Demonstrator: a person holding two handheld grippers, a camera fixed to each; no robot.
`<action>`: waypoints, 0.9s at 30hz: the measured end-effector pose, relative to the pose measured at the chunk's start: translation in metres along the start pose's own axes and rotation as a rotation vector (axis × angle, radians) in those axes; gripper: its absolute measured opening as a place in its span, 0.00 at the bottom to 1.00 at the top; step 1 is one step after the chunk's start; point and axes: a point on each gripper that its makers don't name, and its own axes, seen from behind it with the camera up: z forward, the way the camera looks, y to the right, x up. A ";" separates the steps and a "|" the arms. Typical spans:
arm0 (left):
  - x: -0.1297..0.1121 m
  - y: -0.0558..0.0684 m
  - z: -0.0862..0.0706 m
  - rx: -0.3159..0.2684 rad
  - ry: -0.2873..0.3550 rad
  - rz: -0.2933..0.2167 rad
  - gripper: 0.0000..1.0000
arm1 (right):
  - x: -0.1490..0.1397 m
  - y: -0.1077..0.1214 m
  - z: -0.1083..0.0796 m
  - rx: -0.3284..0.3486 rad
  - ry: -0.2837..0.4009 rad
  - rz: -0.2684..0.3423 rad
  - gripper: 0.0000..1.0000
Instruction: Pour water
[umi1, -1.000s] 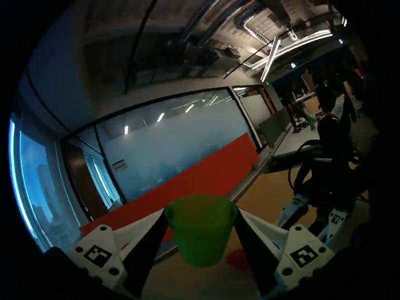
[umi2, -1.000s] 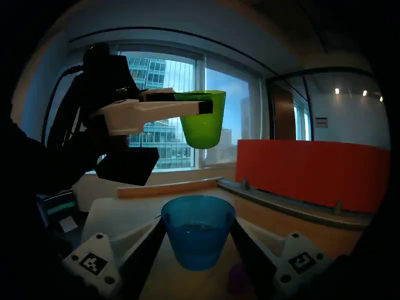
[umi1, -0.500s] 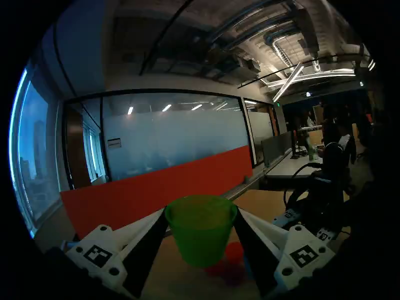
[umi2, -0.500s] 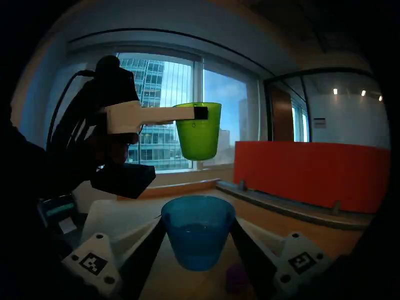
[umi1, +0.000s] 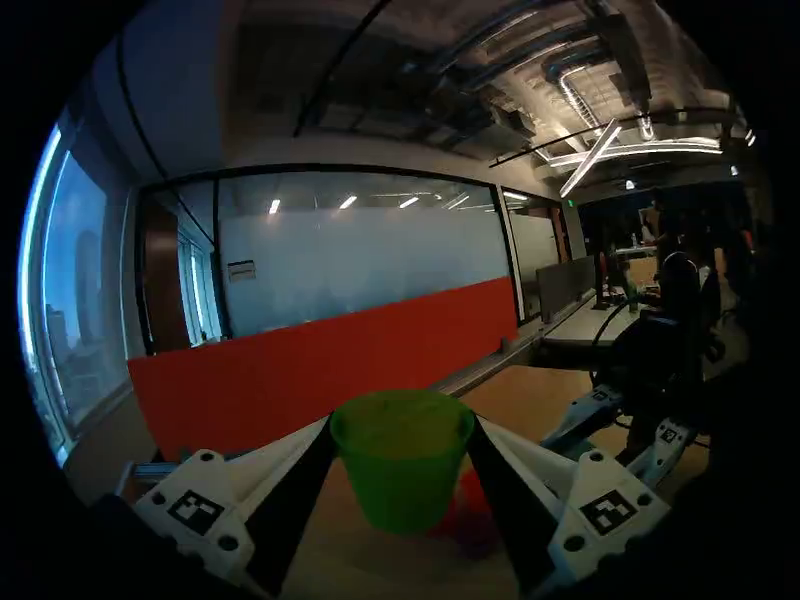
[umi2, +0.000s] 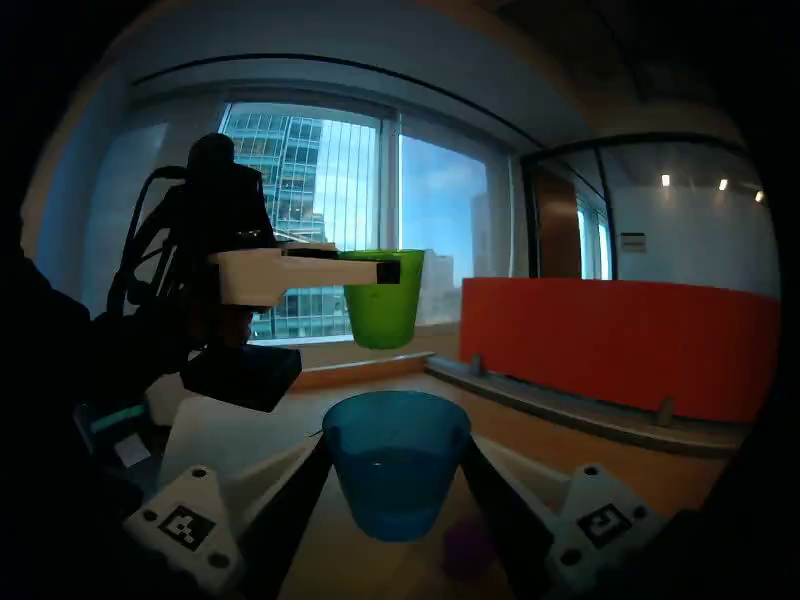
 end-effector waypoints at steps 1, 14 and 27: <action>-0.004 -0.001 0.000 0.001 -0.004 -0.007 0.88 | -0.001 0.002 -0.002 -0.004 -0.002 0.000 0.89; -0.045 -0.005 -0.006 0.019 -0.038 -0.059 0.88 | -0.005 0.020 -0.023 -0.053 -0.021 0.007 0.89; -0.080 -0.004 -0.012 0.018 -0.096 -0.076 0.88 | -0.012 0.030 -0.031 -0.073 -0.049 0.010 0.89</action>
